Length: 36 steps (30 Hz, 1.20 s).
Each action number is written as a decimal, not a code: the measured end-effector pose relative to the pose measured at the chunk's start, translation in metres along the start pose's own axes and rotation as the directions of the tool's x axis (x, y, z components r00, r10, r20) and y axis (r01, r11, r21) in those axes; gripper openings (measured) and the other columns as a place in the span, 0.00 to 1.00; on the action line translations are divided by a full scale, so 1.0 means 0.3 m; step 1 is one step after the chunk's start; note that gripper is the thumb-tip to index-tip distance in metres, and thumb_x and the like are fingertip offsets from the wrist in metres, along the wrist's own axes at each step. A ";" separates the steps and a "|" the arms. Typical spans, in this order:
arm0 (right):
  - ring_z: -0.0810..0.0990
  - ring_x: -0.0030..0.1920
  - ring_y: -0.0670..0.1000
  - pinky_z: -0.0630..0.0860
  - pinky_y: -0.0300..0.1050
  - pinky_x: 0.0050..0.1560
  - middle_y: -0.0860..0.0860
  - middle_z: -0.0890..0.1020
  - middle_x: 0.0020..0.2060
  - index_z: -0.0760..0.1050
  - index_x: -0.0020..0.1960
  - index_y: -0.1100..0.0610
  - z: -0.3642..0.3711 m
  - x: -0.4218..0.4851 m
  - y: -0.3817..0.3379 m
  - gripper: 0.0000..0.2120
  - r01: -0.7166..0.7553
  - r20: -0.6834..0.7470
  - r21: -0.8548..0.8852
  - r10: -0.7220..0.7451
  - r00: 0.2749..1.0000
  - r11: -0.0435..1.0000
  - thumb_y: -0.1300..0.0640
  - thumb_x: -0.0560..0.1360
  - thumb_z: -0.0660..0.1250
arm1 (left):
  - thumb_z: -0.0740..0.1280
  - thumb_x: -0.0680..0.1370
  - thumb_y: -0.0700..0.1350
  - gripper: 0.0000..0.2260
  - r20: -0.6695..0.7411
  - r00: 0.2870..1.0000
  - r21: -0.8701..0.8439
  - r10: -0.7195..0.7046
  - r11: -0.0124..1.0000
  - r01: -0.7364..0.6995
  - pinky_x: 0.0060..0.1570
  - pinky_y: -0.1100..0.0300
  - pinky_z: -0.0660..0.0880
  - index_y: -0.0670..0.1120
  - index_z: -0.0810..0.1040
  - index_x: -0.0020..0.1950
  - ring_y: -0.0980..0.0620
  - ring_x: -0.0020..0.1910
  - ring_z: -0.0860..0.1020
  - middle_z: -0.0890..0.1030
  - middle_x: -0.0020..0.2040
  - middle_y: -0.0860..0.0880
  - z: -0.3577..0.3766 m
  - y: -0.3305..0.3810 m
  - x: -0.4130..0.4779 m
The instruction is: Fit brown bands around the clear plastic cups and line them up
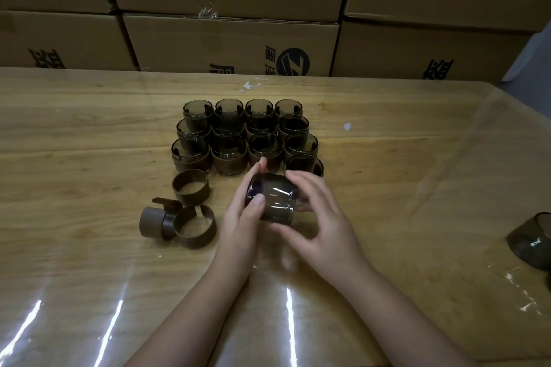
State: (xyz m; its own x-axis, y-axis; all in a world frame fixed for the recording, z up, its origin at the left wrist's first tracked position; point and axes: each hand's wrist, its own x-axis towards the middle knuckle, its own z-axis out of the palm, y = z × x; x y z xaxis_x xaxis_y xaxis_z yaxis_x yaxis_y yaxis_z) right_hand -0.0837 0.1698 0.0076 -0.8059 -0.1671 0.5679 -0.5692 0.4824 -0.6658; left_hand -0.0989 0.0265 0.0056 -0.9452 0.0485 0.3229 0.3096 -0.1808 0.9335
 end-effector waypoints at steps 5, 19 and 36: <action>0.71 0.68 0.47 0.77 0.51 0.61 0.47 0.69 0.67 0.68 0.71 0.55 0.005 0.004 0.021 0.29 -0.051 -0.096 -0.089 0.043 0.994 0.995 0.52 0.72 0.71 | 0.63 0.73 0.60 0.32 0.043 0.999 0.081 0.034 0.996 -0.037 0.66 0.67 0.66 0.45 0.65 0.73 0.59 0.71 0.67 0.69 0.72 0.52 0.017 0.009 -0.009; 0.80 0.55 0.48 0.78 0.49 0.55 0.51 0.77 0.61 0.62 0.70 0.42 0.037 -0.003 0.005 0.28 -0.337 0.053 0.253 0.335 0.941 0.907 0.35 0.72 0.57 | 0.63 0.72 0.58 0.31 0.032 0.998 0.132 -0.058 0.990 0.054 0.68 0.45 0.67 0.51 0.64 0.73 0.49 0.68 0.71 0.72 0.68 0.45 0.025 -0.013 -0.017; 0.59 0.76 0.53 0.58 0.45 0.75 0.49 0.64 0.71 0.64 0.70 0.54 0.040 0.007 -0.015 0.25 0.336 0.164 -0.178 -0.308 0.937 0.925 0.61 0.75 0.67 | 0.61 0.77 0.54 0.16 0.062 0.939 -0.438 -0.339 0.836 0.331 0.47 0.57 0.79 0.46 0.82 0.54 0.47 0.56 0.81 0.83 0.53 0.42 -0.030 -0.013 0.035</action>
State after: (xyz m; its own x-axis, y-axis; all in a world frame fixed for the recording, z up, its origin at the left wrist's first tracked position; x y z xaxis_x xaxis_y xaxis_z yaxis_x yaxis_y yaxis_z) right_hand -0.0847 0.1569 0.0058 -0.6064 -0.4463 0.6581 -0.7680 0.5431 -0.3393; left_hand -0.1108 0.0189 0.0040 -0.9858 0.1678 -0.0038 -0.0994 -0.5656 0.8187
